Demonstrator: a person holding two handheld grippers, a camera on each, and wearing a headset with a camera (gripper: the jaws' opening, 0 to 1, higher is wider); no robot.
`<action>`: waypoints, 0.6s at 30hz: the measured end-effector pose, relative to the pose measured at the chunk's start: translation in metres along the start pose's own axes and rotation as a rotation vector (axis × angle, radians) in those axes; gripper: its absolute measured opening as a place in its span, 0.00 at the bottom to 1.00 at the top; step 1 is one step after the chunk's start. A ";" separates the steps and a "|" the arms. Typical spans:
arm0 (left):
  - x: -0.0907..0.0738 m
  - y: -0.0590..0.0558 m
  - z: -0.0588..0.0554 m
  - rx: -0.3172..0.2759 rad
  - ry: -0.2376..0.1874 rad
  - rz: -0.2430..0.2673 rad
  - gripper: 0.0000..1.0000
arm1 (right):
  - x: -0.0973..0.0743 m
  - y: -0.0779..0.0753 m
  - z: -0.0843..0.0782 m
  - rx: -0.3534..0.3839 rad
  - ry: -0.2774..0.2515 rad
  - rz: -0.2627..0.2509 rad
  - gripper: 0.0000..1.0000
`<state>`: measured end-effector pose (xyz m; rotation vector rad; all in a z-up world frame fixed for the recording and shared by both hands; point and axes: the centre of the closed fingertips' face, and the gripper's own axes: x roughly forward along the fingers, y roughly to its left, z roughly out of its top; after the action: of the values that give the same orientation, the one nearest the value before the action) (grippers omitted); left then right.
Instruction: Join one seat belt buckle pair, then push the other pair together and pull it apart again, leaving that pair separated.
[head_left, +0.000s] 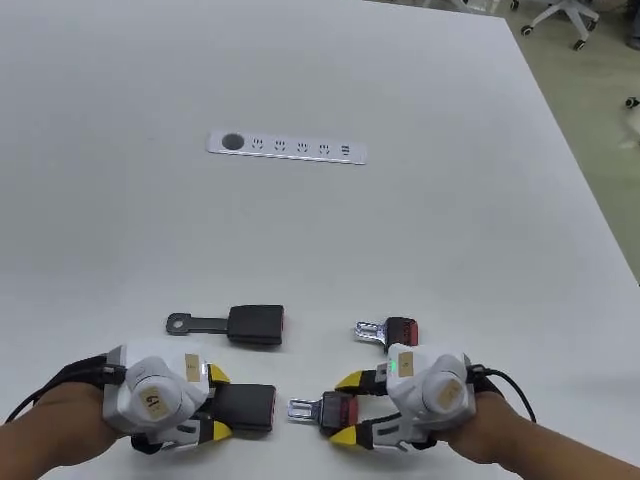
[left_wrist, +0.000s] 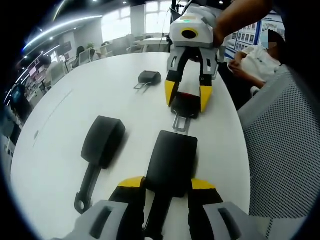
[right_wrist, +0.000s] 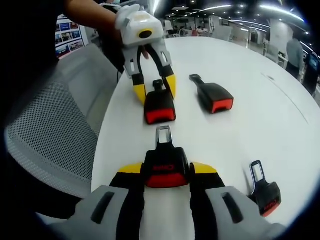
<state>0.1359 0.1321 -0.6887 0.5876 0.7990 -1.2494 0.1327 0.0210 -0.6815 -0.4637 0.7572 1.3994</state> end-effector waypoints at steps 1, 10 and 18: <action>0.000 0.000 0.000 -0.001 0.001 0.000 0.34 | 0.002 0.000 0.003 -0.001 -0.002 0.003 0.33; 0.000 0.000 0.000 -0.001 0.003 0.001 0.34 | 0.013 0.001 0.016 -0.004 -0.017 0.004 0.34; 0.001 0.000 0.000 -0.003 0.005 0.004 0.34 | 0.024 0.001 0.019 -0.003 -0.034 0.009 0.34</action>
<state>0.1358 0.1316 -0.6898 0.5899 0.8028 -1.2432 0.1356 0.0517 -0.6851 -0.4389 0.7307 1.4134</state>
